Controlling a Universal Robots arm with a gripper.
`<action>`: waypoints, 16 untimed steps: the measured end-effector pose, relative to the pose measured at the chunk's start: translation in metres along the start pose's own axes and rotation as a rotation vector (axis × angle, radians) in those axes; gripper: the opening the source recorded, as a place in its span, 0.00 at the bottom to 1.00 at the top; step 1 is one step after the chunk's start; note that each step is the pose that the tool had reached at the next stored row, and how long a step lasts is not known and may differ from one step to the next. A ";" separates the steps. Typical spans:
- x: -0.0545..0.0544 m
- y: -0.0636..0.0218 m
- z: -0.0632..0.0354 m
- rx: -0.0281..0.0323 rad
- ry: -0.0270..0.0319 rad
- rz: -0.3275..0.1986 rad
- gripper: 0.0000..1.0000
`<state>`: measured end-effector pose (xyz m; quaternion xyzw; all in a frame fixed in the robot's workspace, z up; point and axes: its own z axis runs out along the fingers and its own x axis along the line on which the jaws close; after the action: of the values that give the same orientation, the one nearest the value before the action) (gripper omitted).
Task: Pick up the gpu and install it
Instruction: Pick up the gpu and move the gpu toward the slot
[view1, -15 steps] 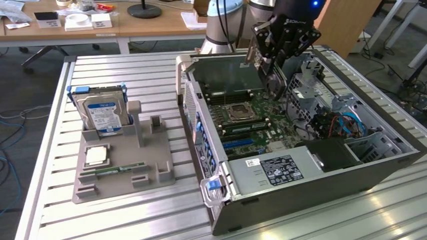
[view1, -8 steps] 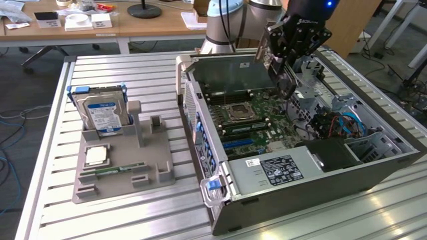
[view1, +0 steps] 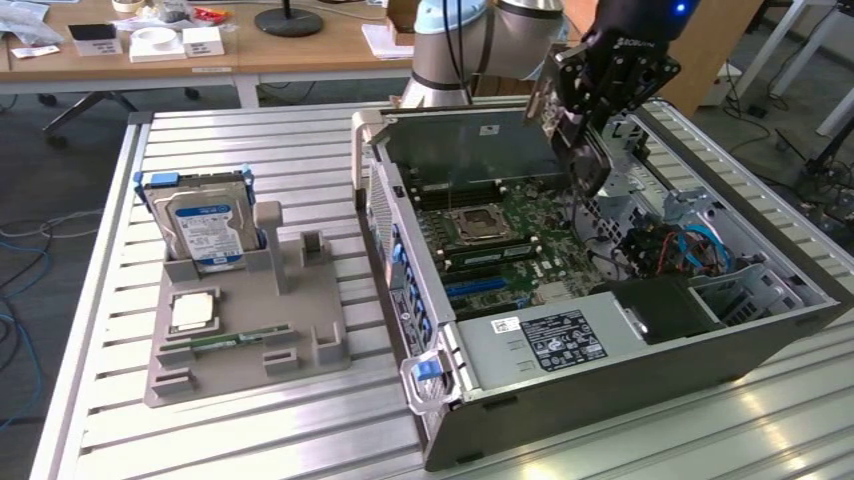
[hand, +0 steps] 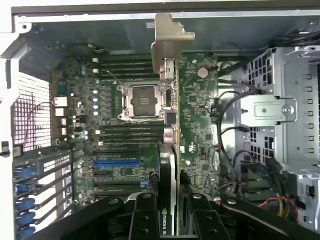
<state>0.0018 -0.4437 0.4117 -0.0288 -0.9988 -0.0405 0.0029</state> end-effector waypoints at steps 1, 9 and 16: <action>-0.003 0.0002 0.0000 0.0000 0.0000 0.000 0.27; -0.026 0.0015 -0.0001 0.0000 0.0000 0.000 0.27; -0.044 0.0026 -0.0002 0.0000 0.0000 0.000 0.27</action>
<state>0.0461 -0.4436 0.4118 -0.0289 -0.9988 -0.0406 0.0030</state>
